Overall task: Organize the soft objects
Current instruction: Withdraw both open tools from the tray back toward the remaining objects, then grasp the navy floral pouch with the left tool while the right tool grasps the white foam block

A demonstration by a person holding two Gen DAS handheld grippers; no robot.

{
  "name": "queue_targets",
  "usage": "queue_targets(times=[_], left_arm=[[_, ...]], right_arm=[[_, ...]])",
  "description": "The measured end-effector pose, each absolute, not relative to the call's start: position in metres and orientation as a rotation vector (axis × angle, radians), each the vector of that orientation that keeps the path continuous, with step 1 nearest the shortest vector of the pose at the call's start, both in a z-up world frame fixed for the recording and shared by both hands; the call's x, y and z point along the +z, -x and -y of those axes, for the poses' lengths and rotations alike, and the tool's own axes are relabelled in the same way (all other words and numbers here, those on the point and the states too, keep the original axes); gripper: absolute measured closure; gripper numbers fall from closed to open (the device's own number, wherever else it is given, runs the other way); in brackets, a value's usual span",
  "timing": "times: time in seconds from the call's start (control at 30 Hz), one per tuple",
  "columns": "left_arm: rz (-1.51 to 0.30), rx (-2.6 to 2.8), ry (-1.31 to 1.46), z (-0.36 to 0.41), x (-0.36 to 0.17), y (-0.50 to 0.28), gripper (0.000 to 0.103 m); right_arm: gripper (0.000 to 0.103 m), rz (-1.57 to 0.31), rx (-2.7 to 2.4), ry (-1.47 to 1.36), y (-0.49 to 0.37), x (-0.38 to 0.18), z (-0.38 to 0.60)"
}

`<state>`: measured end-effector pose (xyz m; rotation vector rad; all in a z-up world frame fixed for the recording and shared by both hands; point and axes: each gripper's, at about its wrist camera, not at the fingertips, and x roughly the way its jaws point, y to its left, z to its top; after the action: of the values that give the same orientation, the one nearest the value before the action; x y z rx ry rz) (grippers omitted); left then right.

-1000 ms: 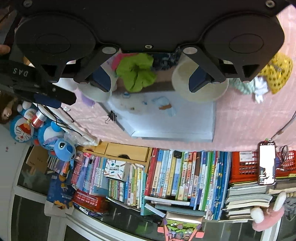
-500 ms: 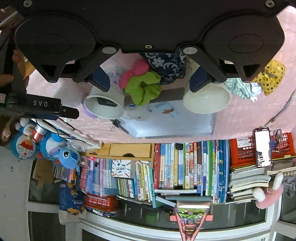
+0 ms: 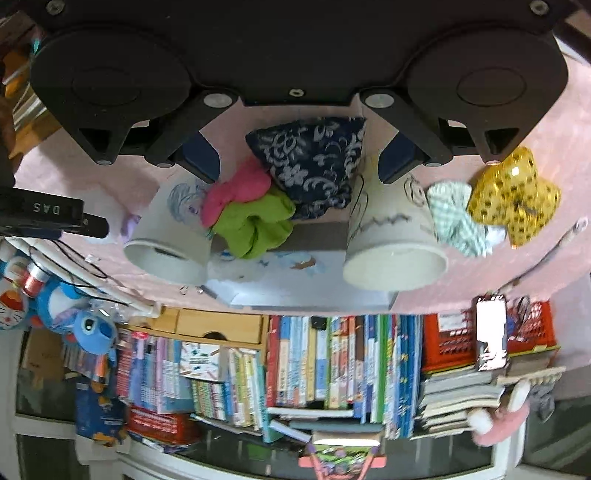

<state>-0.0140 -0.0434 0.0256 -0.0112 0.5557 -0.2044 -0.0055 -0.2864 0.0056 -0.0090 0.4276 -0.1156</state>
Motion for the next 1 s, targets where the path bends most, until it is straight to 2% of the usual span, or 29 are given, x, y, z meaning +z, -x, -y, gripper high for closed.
queue_targets(times=[0.1, 0.27, 0.43, 0.67, 1.0], left_arm=[[-0.565, -0.173, 0.011, 0.044, 0.016, 0.010, 0.011], [-0.588, -0.148, 0.009, 0.047, 0.006, 0.005, 0.011], [-0.592, -0.149, 0.023, 0.048, 0.002, 0.002, 0.013], [-0.609, -0.158, 0.065, 0.045, -0.001, -0.003, 0.026], [-0.605, -0.159, 0.067, 0.045, -0.001, -0.002, 0.028]], right_arm=[[0.007, -0.434, -0.120, 0.008, 0.004, 0.000, 0.288], [0.005, -0.445, -0.131, 0.021, 0.000, -0.005, 0.287], [0.005, -0.467, -0.141, 0.001, -0.005, -0.011, 0.292], [0.005, -0.478, -0.135, -0.025, -0.008, -0.017, 0.296], [0.009, -0.488, -0.130, -0.052, -0.011, -0.019, 0.301]])
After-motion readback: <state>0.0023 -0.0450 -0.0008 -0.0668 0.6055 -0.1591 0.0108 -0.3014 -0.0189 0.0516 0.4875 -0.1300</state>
